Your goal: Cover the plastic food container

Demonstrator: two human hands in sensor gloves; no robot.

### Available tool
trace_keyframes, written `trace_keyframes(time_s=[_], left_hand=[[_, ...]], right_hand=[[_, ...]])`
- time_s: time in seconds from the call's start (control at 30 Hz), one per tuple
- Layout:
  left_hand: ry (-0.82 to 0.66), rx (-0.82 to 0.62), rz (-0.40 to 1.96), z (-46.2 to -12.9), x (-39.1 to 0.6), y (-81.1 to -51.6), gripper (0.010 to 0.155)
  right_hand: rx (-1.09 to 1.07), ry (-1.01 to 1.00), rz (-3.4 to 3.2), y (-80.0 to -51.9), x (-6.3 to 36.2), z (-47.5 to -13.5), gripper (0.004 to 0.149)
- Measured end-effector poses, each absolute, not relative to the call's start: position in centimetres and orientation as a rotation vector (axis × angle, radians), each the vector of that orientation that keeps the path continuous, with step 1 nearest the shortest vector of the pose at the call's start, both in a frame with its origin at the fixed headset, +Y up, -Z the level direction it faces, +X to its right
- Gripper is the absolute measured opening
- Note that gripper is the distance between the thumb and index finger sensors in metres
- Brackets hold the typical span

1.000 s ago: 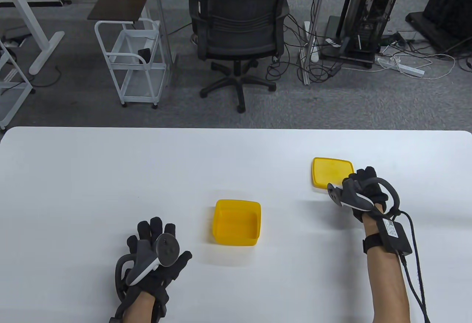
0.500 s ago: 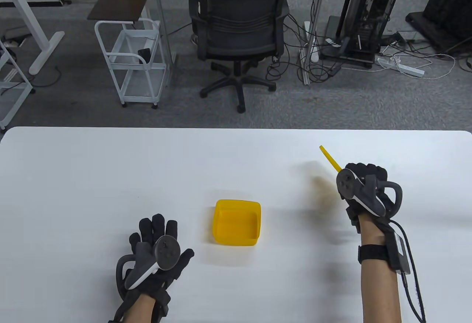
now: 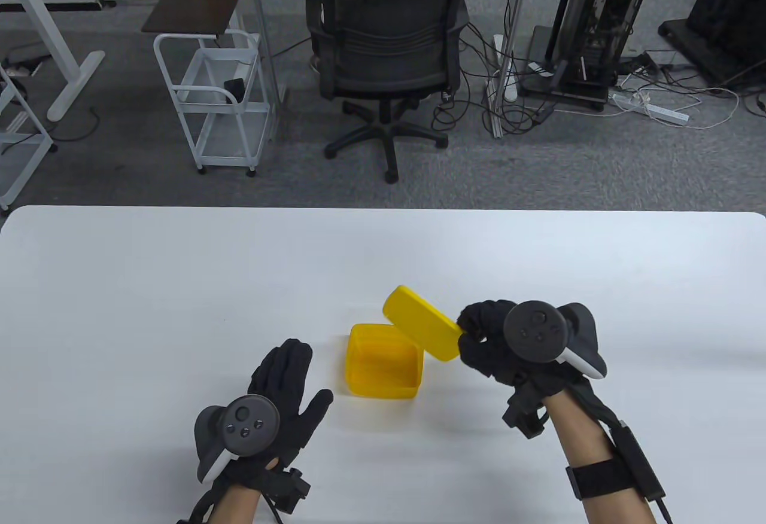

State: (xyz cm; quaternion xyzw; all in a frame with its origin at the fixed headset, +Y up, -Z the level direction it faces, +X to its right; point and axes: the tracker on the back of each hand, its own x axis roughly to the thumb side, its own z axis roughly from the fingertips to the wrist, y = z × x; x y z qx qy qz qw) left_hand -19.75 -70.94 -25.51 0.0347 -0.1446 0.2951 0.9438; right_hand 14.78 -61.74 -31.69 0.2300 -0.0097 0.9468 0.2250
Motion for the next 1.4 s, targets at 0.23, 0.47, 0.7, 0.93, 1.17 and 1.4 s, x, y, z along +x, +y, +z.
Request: trace_keyframes(time_s=[0.23,0.47,0.7,0.93,1.17,1.4], left_hand=[[-0.346,0.074,0.536,-25.3,-18.4,-71.0,0.06],[-0.35,0.085,0.545,-25.5,-18.0,-71.1,0.045],[-0.288,0.042,0.584,-25.6,-18.2,-71.5,0.043],[-0.173,-0.001,0.604,-25.6,-19.3,-71.8,0.043],[-0.094,-0.03,0.567,-25.6,-19.9,-72.2,0.044],[-0.099,-0.031,0.473,-27.2,-19.1,-70.2,0.044]], right_hand=[[0.868,0.252,2.513,-62.5,11.0,-30.3,0.042],[0.886,0.355,2.269,-63.6,11.6,-30.6,0.042],[0.675,0.082,2.452,-64.4,12.8,-29.9,0.048],[0.366,-0.259,2.911,-68.0,14.9,-26.9,0.067],[0.257,0.05,3.003,-73.5,16.4,-26.7,0.078],[0.269,0.057,3.019,-74.0,15.9,-26.8,0.08]])
